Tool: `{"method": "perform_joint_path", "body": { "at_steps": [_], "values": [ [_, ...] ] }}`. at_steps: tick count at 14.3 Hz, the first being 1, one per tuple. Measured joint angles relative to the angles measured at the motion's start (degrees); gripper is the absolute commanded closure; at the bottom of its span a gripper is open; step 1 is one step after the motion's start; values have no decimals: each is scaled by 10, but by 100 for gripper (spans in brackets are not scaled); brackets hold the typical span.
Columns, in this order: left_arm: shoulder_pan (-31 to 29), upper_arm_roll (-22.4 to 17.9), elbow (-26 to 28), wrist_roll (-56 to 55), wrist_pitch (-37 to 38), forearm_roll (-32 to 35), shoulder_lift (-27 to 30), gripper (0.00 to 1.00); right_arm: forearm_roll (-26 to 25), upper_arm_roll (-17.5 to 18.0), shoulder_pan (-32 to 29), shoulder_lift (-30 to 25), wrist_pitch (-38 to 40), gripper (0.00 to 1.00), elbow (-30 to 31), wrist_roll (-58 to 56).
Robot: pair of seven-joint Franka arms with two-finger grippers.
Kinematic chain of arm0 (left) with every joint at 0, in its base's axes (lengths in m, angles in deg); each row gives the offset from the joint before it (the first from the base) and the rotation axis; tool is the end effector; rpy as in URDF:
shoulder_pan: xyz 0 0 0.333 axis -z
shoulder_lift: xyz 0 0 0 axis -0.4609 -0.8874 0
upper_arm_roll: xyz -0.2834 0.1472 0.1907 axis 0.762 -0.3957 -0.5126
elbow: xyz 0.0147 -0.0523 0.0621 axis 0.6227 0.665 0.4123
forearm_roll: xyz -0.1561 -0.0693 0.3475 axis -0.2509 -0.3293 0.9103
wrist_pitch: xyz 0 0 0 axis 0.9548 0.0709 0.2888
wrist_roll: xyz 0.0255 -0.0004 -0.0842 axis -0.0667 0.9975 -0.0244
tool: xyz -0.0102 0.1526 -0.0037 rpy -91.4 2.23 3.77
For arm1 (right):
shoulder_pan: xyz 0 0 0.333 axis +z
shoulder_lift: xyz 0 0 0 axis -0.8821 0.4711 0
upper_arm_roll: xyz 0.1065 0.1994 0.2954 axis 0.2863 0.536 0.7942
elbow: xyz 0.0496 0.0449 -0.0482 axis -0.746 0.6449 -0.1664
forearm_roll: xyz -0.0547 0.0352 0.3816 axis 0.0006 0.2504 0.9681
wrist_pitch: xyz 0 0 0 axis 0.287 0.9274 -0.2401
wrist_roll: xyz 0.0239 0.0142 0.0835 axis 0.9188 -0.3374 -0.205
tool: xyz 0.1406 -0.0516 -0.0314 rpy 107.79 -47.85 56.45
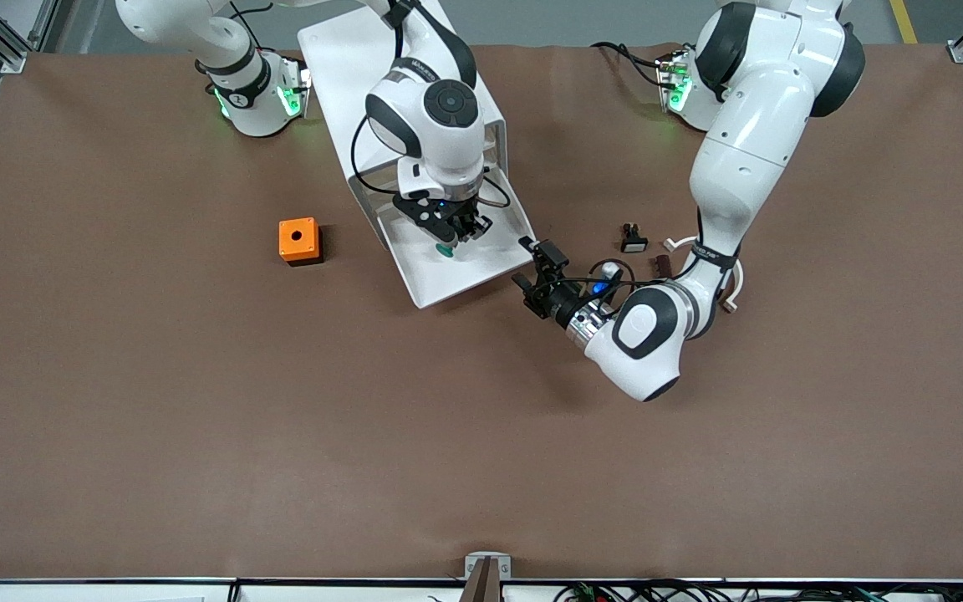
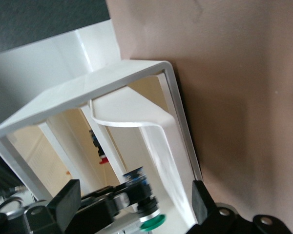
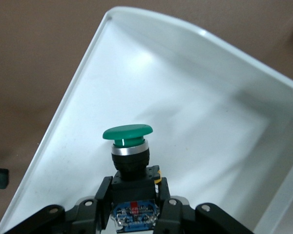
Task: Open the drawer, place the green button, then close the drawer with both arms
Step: 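Carry the green button over the open drawer with the right gripper, then release the button into the drawer and withdraw the right gripper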
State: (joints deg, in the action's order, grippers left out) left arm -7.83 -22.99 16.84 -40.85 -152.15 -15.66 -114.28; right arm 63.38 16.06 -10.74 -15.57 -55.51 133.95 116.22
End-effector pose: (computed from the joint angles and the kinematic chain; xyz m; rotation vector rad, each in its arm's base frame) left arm 0.5743 -0.4028 0.1988 -1.3821 -1.8133 1.6901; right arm 0.4021 0.4993 0.3102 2.9498 -0.9974 0.0169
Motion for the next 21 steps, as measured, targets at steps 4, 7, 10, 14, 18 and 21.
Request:
{"method": "perform_joint_path", "body": {
  "at_steps": [4, 7, 10, 14, 18, 21],
  "values": [
    [-10, -3, -10, 130, -1, 41, 12, 0, 0, 0, 11, 13, -11, 100, 0, 1],
    [-14, -27, -40, 260, -1, 59, 16, 0, 13, 1, 22, 13, -12, 31, 0, 1],
    [-14, -53, -67, 390, -2, 78, 22, 0, 21, 0, 29, 13, -12, 0, -5, 6],
    [-14, -70, -76, 534, -49, 141, 40, 0, 23, -7, 23, 11, 0, 0, -35, 1],
    [6, -69, -77, 609, -176, 232, 62, 0, 24, -13, -20, 7, 90, 0, -103, -150],
    [45, -69, -77, 612, -254, 310, 70, 0, 23, -16, -69, -1, 154, 0, -137, -267]
  ]
}}
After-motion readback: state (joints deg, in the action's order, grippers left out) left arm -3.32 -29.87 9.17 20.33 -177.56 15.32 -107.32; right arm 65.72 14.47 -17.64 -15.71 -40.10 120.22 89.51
